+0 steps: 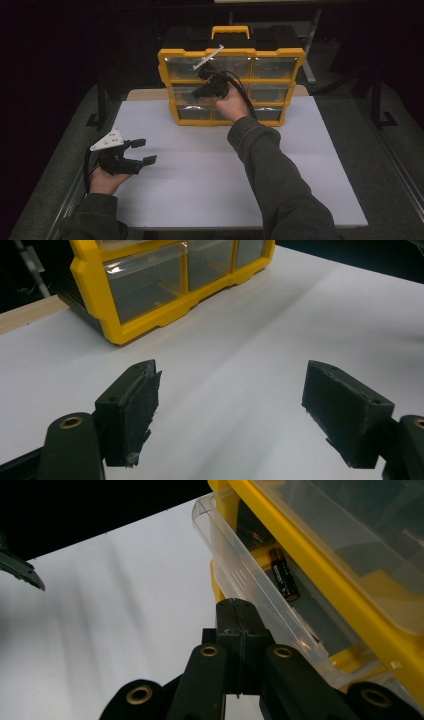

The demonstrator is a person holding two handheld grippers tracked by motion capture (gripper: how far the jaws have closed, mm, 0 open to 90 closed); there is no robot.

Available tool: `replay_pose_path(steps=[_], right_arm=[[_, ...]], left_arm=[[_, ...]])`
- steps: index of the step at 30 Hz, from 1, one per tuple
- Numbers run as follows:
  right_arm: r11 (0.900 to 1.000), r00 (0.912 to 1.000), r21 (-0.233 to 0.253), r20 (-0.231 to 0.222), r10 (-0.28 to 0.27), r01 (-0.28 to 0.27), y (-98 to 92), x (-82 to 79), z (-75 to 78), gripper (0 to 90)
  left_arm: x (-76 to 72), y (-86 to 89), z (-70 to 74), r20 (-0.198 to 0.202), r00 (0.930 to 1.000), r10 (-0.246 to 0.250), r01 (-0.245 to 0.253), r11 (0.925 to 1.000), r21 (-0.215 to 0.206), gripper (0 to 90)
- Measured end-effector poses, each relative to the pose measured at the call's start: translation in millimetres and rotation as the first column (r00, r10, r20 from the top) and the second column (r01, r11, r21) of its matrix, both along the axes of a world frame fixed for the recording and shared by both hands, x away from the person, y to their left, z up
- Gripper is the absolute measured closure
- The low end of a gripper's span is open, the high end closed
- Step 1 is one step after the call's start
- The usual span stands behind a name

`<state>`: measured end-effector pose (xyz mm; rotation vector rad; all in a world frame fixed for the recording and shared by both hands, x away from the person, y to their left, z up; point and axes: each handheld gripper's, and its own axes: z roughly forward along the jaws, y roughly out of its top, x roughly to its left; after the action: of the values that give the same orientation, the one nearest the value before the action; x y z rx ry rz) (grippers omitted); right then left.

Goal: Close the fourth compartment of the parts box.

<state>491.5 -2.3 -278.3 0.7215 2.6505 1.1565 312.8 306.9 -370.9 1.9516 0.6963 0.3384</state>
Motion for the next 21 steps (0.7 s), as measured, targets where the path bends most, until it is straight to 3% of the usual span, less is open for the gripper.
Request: replay_pose_path(steps=[11,14,16,21], right_arm=[[0.999,0.9993,0.013,0.003,-0.036,0.036,1.3,2.8,-1.0,89.2],[0.999,0.9991,0.013,0.026,-0.035,0.034,0.2,4.7,-2.0,89.3],[0.999,0.9987,0.020,0.007,-0.051,0.051,0.5,4.0,-1.5,89.3],[0.998,0.9978,0.022,0.037,-0.056,0.055,-0.3,5.7,-2.7,89.3]], left_arm=[[0.1,0.7,0.1,-0.002,1.0000,-0.002,0.002,1.0000,0.000,21.9],[0.2,1.2,0.2,-0.001,1.0000,-0.002,0.002,1.0000,0.001,21.9],[0.2,0.9,0.0,-0.002,1.0000,-0.002,0.002,1.0000,0.000,21.9],[0.4,0.8,-0.2,-0.003,1.0000,-0.001,0.001,1.0000,-0.001,21.9]])
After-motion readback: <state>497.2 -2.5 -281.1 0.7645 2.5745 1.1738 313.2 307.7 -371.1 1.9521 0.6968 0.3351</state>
